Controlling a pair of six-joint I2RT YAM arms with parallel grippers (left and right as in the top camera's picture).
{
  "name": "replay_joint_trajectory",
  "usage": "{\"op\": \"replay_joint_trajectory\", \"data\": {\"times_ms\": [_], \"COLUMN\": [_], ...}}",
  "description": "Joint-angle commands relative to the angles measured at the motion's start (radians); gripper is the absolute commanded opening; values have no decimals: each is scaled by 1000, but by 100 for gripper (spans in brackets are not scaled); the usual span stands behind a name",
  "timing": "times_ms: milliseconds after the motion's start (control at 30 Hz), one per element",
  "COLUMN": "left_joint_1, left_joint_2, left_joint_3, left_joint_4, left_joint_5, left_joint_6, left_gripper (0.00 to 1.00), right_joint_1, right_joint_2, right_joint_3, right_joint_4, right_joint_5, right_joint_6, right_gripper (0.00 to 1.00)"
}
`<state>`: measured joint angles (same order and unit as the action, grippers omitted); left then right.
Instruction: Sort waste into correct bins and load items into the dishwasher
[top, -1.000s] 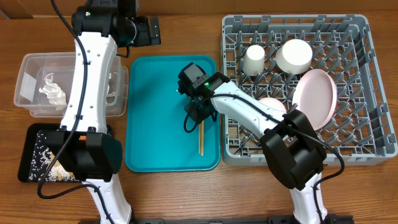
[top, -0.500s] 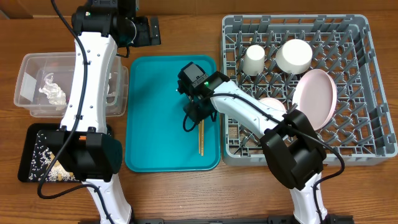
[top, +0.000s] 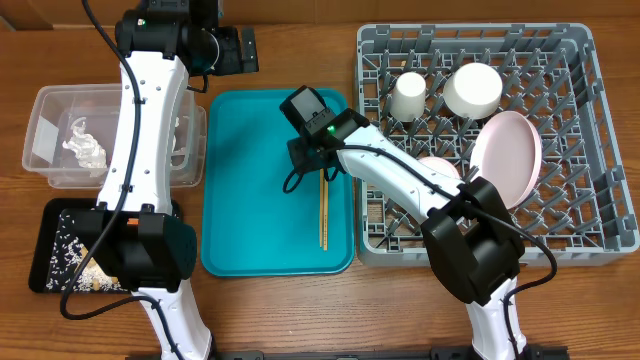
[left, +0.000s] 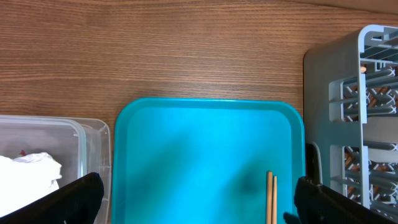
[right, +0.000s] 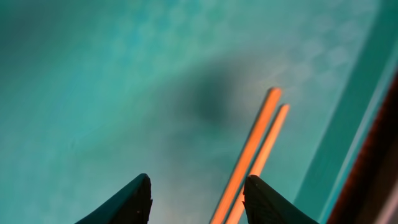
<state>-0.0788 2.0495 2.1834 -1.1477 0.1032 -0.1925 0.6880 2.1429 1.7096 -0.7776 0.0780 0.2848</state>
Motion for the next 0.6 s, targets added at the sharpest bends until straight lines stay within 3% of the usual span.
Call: {"op": "replay_joint_trajectory", "data": {"times_ms": [0,567], "left_joint_1": [-6,-6], "left_joint_2": [-9,-9], "left_joint_3": [-4,-5], "left_joint_4": [-1,-1], "left_joint_5": [-10,-10], "left_joint_6": [-6,-6], "left_gripper": [100,100], "right_joint_1": [-5,-15], "right_joint_2": [14,150], "right_joint_3": [5,-8], "right_joint_4": [49,111], "right_joint_5": [78,79], "right_joint_6": [95,108], "right_gripper": [52,52]}}
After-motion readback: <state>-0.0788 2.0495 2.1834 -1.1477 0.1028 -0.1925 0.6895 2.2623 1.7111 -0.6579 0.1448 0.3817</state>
